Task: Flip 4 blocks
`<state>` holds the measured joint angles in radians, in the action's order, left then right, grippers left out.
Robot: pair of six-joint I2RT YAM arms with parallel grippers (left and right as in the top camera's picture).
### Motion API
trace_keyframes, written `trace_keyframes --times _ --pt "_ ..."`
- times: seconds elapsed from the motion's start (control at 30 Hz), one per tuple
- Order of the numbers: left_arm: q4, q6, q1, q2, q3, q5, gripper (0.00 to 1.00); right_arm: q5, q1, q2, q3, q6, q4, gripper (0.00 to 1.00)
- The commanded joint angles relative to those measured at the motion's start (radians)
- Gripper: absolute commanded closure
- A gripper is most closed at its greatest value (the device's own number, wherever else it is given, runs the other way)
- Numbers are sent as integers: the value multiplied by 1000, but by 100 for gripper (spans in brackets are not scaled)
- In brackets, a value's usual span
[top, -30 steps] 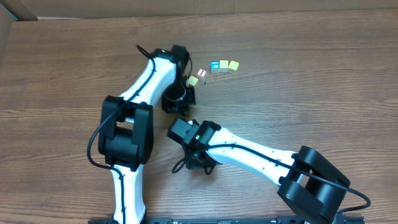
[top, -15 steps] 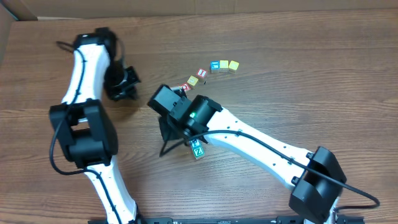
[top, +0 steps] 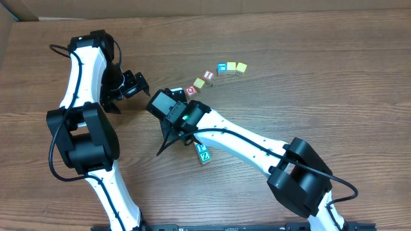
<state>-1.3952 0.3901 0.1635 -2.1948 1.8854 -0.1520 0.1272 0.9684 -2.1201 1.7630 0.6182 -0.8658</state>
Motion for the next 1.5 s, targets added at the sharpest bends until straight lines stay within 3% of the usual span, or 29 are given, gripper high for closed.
trace_keyframes --times 0.0,0.03,0.1,0.17,0.33,0.83,1.47 --pt "5 -1 -13 3 1 14 0 26 -5 -3 16 2 25 50" --pt "6 -1 -13 3 1 14 0 26 -2 -3 16 2 31 58" --pt "9 -1 -13 3 1 14 0 26 8 -3 9 -22 50 83" --pt "15 -1 -13 3 1 14 0 30 20 -5 -7 -63 80 96" --pt "23 -1 -13 3 1 14 0 59 27 -38 -27 -149 139 96" --pt "140 -1 -13 3 1 14 0 202 -17 -122 -42 -148 198 96" --pt "181 -1 -13 3 1 14 0 176 -36 -126 -42 -148 63 96"
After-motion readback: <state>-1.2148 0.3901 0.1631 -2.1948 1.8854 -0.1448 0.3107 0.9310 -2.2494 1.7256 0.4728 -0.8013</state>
